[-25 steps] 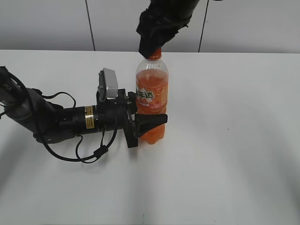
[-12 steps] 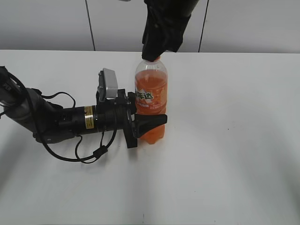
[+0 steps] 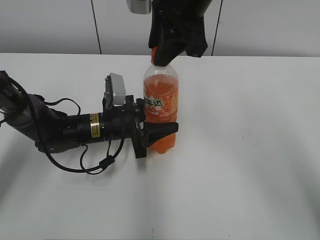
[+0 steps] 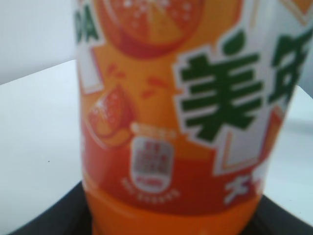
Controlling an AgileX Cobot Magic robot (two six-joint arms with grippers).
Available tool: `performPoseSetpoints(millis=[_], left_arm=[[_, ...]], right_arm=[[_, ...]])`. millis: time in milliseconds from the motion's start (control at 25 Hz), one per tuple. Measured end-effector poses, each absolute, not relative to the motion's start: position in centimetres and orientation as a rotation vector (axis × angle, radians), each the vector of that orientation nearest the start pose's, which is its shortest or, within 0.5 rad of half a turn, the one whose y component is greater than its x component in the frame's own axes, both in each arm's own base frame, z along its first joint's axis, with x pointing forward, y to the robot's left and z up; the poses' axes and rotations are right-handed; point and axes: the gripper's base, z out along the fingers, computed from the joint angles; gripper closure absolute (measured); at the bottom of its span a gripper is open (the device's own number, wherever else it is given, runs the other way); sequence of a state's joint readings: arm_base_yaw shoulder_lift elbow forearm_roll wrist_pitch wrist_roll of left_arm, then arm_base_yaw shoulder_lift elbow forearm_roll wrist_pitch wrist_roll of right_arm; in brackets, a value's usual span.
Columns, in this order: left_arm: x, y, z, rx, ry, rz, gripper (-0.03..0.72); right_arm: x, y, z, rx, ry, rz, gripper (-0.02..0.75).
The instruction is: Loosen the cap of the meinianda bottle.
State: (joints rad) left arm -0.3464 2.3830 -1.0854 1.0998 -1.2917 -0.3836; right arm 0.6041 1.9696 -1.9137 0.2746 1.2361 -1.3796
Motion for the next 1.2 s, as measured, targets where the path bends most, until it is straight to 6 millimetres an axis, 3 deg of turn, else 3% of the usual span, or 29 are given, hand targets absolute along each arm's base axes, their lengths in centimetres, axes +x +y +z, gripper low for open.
performPoseSetpoints(millis=[400, 640, 800, 1000, 1200], left_arm=[[33.7, -20.5, 5.3, 1.102, 1.417, -1.070, 0.300], [33.8, -20.4, 5.1, 1.090, 1.424, -1.068, 0.300], [33.8, -20.4, 5.1, 1.090, 1.424, -1.068, 0.300], [33.8, -20.4, 5.1, 1.090, 1.424, -1.068, 0.300], [33.8, -20.4, 5.1, 1.090, 1.424, -1.068, 0.300]], right_arm=[[33.9, 26.2, 31.6, -2.177, 1.595, 0.178, 0.462], [33.8, 26.4, 31.7, -2.099, 1.678, 0.232, 0.228], [33.4, 26.3, 32.6, -2.012, 1.756, 0.262, 0.180], [32.3, 25.8, 34.9, -1.697, 2.018, 0.385, 0.172], [32.4, 25.3, 35.3, -1.044, 2.493, 0.501, 0.172]])
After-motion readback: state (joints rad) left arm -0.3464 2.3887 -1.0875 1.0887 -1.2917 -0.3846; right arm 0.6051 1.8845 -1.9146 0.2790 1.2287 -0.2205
